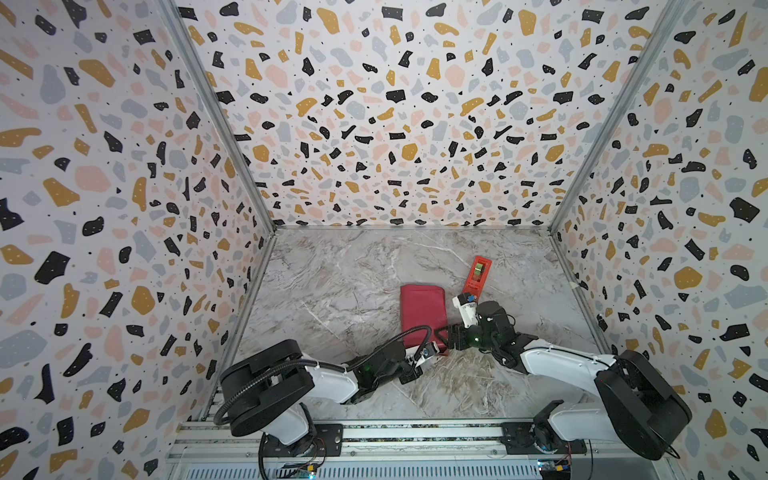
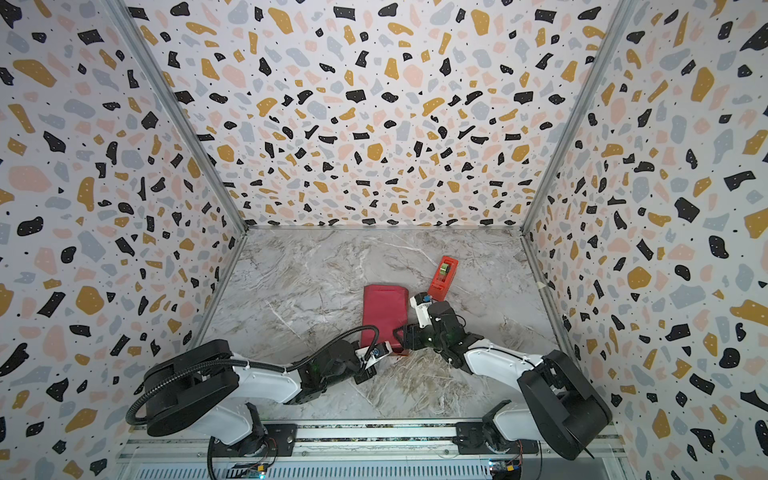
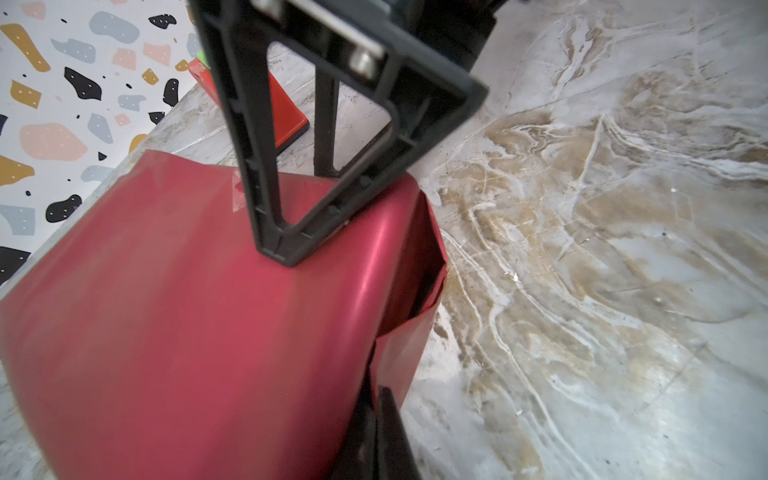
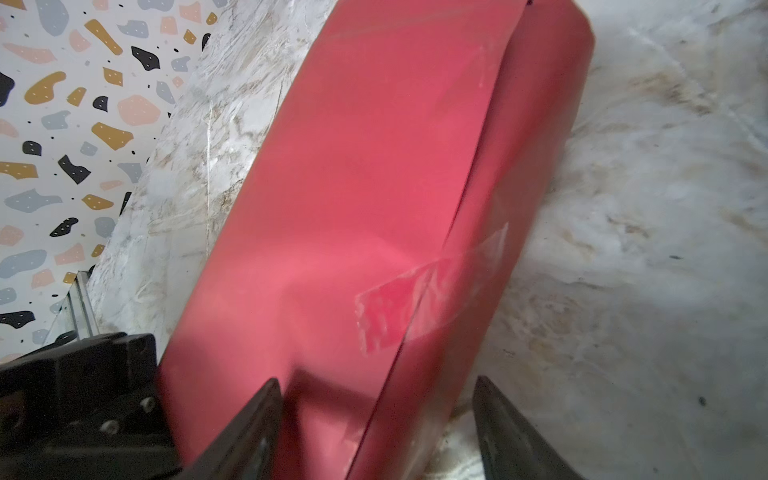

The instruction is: Wrap the gift box in paper

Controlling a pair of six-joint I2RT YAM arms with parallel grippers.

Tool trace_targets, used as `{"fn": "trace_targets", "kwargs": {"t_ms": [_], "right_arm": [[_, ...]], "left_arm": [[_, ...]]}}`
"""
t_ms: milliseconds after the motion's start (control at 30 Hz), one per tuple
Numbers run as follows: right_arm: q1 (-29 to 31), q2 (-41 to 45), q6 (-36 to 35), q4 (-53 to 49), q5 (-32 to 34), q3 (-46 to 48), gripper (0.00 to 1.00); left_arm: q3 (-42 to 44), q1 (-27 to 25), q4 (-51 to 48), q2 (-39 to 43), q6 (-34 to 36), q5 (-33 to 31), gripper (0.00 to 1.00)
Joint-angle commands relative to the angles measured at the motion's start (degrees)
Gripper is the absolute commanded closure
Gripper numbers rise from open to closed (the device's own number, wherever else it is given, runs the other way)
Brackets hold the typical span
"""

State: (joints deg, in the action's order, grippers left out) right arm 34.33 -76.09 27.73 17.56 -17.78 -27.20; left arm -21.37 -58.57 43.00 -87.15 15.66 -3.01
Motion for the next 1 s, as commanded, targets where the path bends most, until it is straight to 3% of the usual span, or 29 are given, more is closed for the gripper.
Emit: {"fn": "trace_targets", "kwargs": {"t_ms": [0, 333, 633, 833, 967], "right_arm": [[-0.3, 0.5, -2.0, -6.1, 1.2, -0.5, 0.28], [-0.3, 6.7, -3.2, -7.6, 1.1, -1.7, 0.25], [0.3, 15.6, -6.6, -8.8, 3.5, 3.7, 0.18], [6.2, 21.9, -7.7, -8.6, 9.3, 9.4, 0.1], [11.9, 21.7, -6.7, -1.4, 12.8, 14.7, 0.1]], "left_arm": [[-0.6, 0.2, 6.9, 0.0, -2.5, 0.0, 1.0], [2.1, 0.2, 11.0, 0.5, -5.2, 0.8, 1.0], [3.3, 0.2, 13.0, -1.0, -6.4, 1.7, 1.0], [3.7, 0.2, 13.0, -1.5, -6.6, 2.2, 1.0], [4.0, 0.3, 13.2, -1.6, -6.7, 2.4, 1.0]]}}
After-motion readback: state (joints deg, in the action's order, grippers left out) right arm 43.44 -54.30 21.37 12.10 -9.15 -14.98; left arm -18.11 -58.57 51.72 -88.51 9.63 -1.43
